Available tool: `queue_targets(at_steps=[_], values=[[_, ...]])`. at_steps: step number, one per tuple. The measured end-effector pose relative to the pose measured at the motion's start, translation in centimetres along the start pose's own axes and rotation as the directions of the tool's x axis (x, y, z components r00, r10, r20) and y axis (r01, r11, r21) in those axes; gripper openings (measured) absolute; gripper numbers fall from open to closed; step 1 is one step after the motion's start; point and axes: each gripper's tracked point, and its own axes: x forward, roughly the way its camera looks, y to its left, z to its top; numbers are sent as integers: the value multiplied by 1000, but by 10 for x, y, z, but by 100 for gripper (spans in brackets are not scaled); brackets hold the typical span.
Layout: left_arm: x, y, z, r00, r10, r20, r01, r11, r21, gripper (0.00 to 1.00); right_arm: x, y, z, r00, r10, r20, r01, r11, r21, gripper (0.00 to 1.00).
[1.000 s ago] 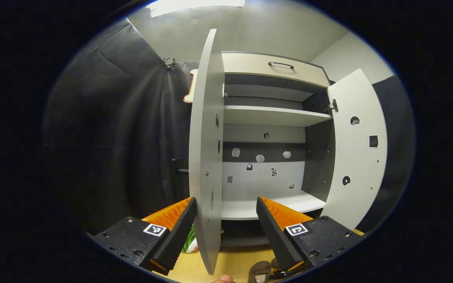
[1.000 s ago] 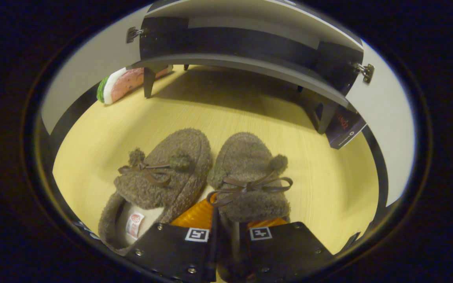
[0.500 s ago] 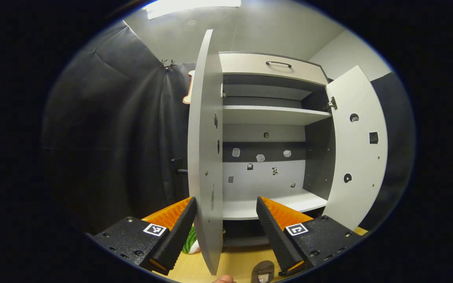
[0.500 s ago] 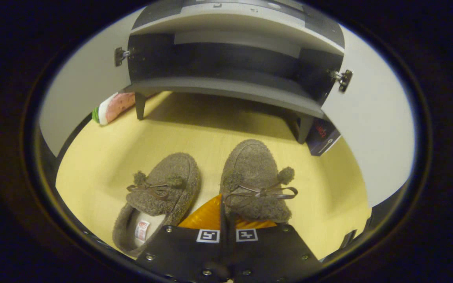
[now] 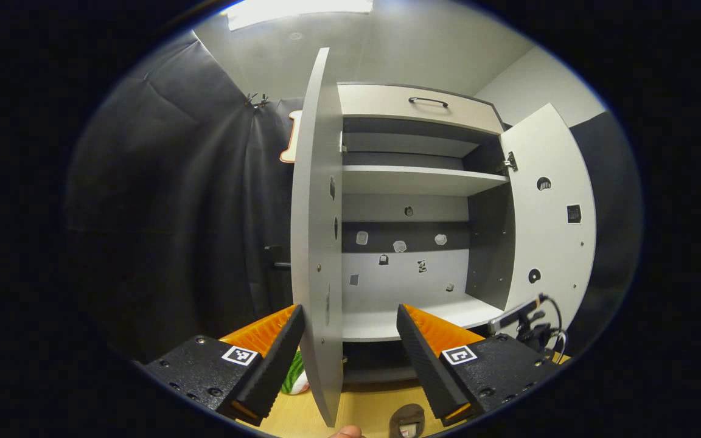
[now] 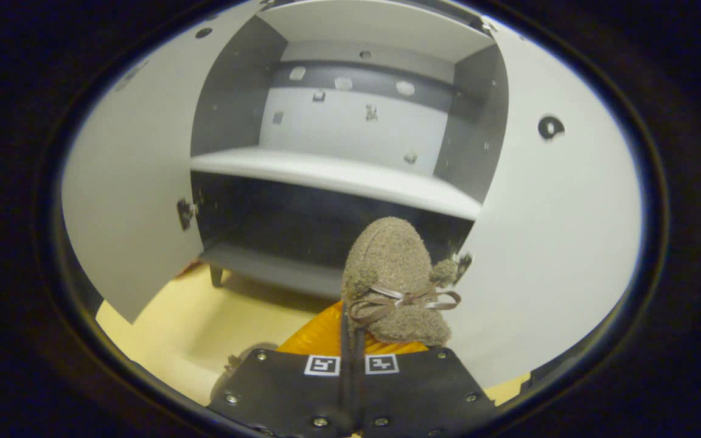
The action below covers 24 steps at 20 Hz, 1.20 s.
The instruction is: Grab one shoe with the right hand and put it into the shoe cabinet, grab the other shoe with the left hand and put it into the shoe cabinet; then close the right door with the right hand and the left door with the left hand.
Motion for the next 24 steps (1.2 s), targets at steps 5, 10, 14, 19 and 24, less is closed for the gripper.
queue_targets(at_steps=[5,10,14,19,24], values=[[0,1,0,1000,-17,2,17,1000,-15,94,5,6,111,987,40,153,-42,999,6,1],[2,10,-6,1000,-15,-19,14,998,-54,94,33,-10,176,979,36,199,-45,998,37,1],[2,12,-3,1000,-14,-11,13,997,-81,94,65,-22,203,985,21,173,-34,997,76,2],[3,13,-2,1000,-9,-13,8,996,-83,92,113,-33,213,994,10,111,-20,996,91,1],[5,14,-3,1000,-2,-17,0,997,-75,92,173,-48,186,1000,-16,-17,18,992,123,0]])
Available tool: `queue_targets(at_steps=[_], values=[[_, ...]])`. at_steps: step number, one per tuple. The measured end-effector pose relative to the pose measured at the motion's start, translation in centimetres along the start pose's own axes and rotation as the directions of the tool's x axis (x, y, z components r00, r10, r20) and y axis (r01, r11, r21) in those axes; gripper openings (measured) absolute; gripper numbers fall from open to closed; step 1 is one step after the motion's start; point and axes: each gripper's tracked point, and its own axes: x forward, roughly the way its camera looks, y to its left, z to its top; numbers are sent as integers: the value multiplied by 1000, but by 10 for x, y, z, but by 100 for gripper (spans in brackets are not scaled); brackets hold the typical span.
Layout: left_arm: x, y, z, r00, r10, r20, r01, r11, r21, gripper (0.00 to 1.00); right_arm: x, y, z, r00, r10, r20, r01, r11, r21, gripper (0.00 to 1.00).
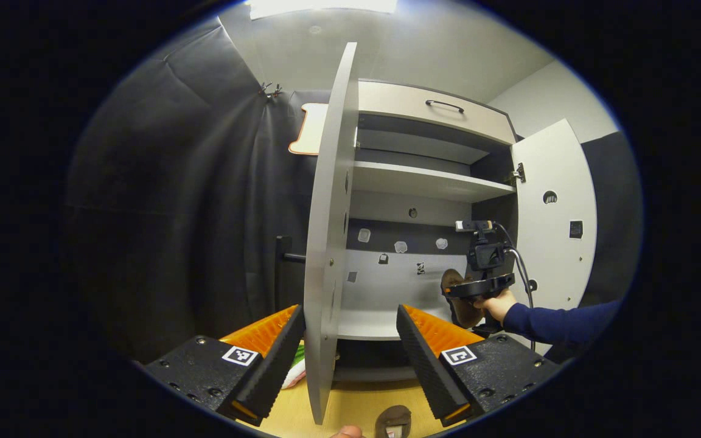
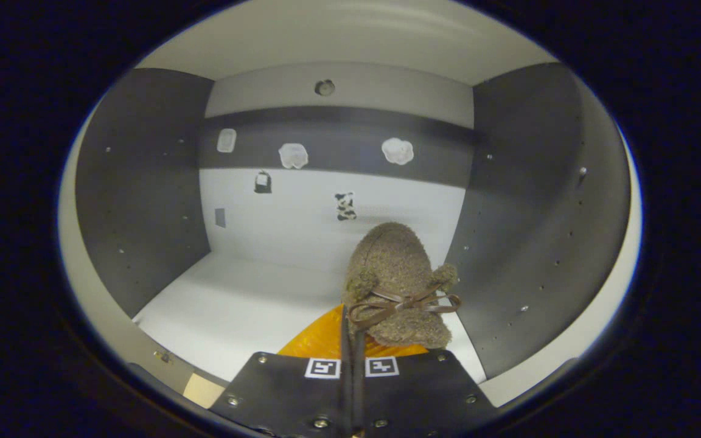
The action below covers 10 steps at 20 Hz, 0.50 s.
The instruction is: Grab one shoe with the right hand and put it into the shoe cabinet, grab the other shoe with the left hand and put it into the shoe cabinet; then close the right door with the right hand and the left door with the left hand.
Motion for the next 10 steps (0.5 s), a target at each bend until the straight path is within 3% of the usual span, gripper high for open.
queue_targets(at_steps=[6,9,10], values=[[10,18,-20,997,25,-78,-36,987,-154,96,38,-9,-16,998,-22,-55,24,999,35,1],[8,30,-13,997,64,-45,-69,991,-117,100,53,-2,-30,996,-20,-91,23,999,28,1],[7,31,-13,997,68,-45,-72,992,-99,96,57,1,-33,995,-25,-96,27,999,19,1]])
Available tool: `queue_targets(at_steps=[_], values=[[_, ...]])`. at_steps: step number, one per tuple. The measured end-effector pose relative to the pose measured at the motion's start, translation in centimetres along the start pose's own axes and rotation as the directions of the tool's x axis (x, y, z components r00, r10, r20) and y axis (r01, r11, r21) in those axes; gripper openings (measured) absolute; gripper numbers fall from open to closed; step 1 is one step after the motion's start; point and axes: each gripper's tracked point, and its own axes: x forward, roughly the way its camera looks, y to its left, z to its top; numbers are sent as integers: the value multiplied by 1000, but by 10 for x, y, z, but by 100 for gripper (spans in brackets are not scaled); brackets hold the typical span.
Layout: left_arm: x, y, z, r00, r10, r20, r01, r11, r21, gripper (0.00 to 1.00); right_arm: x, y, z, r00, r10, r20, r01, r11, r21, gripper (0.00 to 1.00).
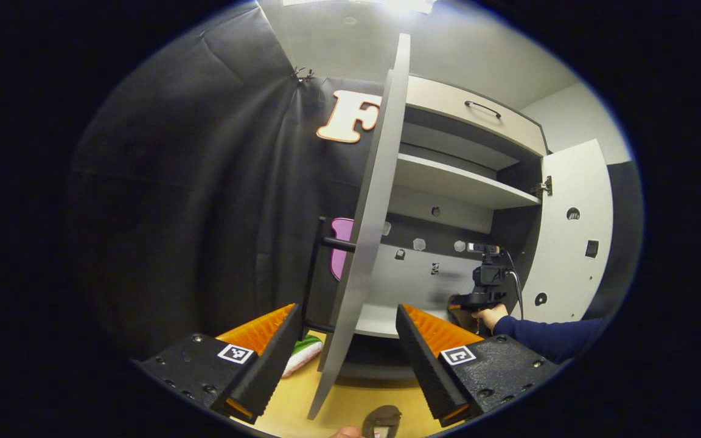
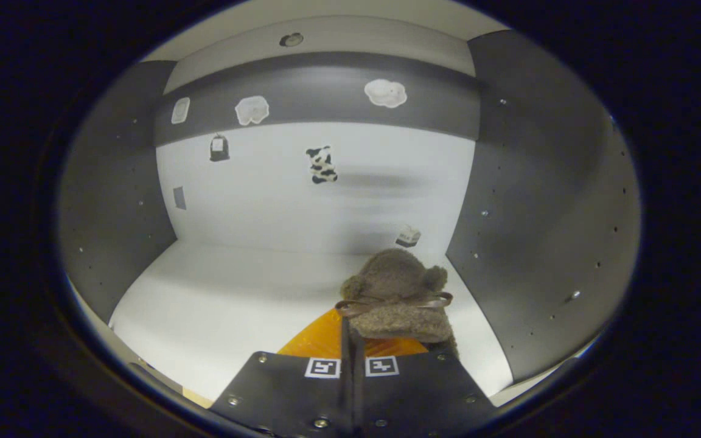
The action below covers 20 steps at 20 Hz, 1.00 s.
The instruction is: Grab one shoe with the right hand and put it into the shoe cabinet, grab the other shoe with the left hand and put it into the shoe cabinet; then close the right door with the right hand and the left door with the left hand.
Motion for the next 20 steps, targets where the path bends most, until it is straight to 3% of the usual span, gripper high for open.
queue_targets(at_steps=[2,5,7,8,10,12,20], values=[[-2,2,-1,1000,8,-4,-8,1000,21,92,4,4,3,1000,-6,12,6,1000,-3,0],[-5,2,-3,1000,11,-10,-10,1000,25,96,4,2,0,1000,-19,12,19,1000,-18,1],[-7,3,-3,1000,11,-8,-10,1000,26,92,0,1,-4,1000,-15,3,15,999,-46,10],[-9,2,-3,1000,10,-10,-10,1000,28,96,-6,7,-6,1000,6,-3,-6,998,-62,23],[-13,2,-4,1000,7,-11,-6,999,38,92,-15,17,-7,999,46,2,-45,994,-96,51],[-18,1,-4,1000,2,-11,-2,999,45,96,-29,19,-4,999,43,24,-40,991,-131,68],[-46,-6,-3,1000,-30,-4,30,995,90,92,-101,13,4,993,75,88,-64,991,-120,71]])
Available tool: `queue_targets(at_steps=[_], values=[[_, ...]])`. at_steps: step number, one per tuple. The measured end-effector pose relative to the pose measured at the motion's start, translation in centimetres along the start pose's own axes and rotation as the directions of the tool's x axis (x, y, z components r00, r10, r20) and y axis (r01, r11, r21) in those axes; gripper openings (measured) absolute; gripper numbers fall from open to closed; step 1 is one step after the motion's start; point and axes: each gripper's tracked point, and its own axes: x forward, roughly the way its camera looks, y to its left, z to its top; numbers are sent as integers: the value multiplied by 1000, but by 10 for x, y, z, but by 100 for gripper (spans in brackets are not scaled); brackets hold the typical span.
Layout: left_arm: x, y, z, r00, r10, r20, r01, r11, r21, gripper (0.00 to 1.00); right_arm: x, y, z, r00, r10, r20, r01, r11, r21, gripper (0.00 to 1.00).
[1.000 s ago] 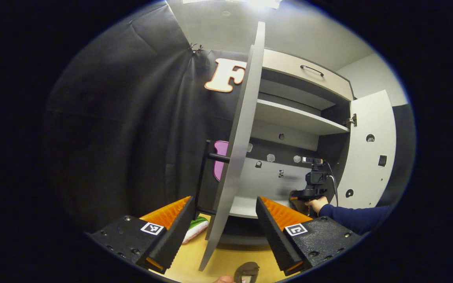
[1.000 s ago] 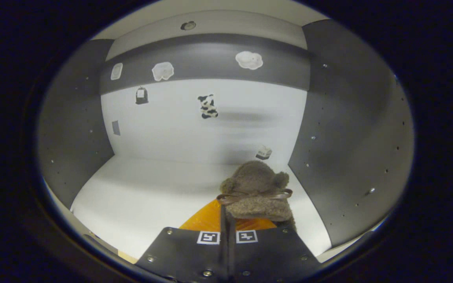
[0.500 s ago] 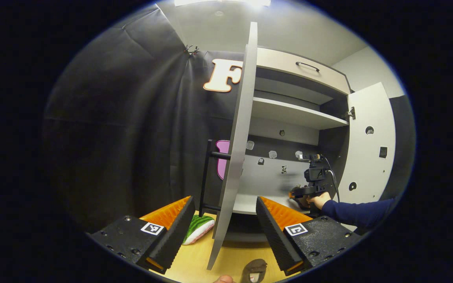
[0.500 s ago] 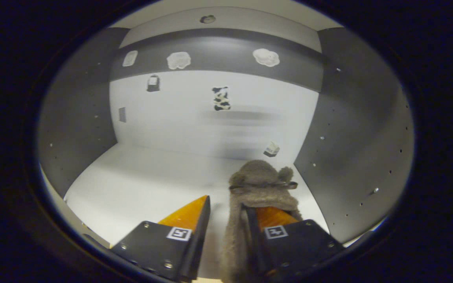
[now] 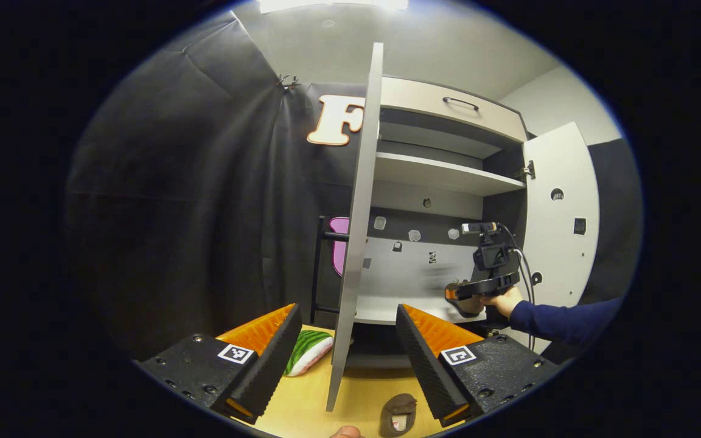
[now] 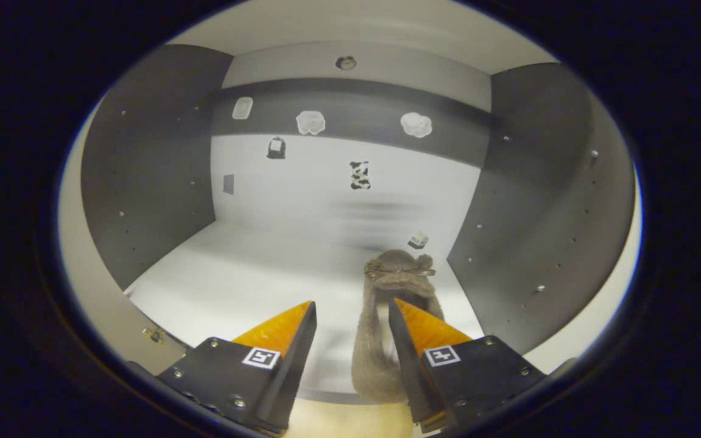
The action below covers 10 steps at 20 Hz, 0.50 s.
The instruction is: Grab one shoe with the right hand and put it into the shoe cabinet, grab the other shoe with the left hand and put it into the shoe cabinet; then close the right door with the right hand and the left door with the left hand.
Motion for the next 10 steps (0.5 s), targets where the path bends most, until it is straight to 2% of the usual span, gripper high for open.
queue_targets(at_steps=[1,5,6,7,8,10], values=[[-3,-5,2,1000,-17,8,17,1000,12,96,-14,-2,7,1000,-1,25,1,1000,-5,71],[-15,-40,8,991,-129,32,128,991,32,96,-84,-4,43,989,13,148,-17,1000,24,71],[-18,-50,8,986,-164,34,163,986,37,92,-102,-7,51,984,14,175,-20,999,36,71],[-19,-62,8,979,-203,34,201,979,39,96,-121,-10,59,979,13,203,-23,999,46,71],[-21,-74,5,970,-243,28,242,970,37,92,-140,-13,66,974,14,228,-28,998,60,70],[-21,-91,-3,954,-301,8,300,954,26,96,-178,-17,78,962,18,272,-40,996,76,70]])
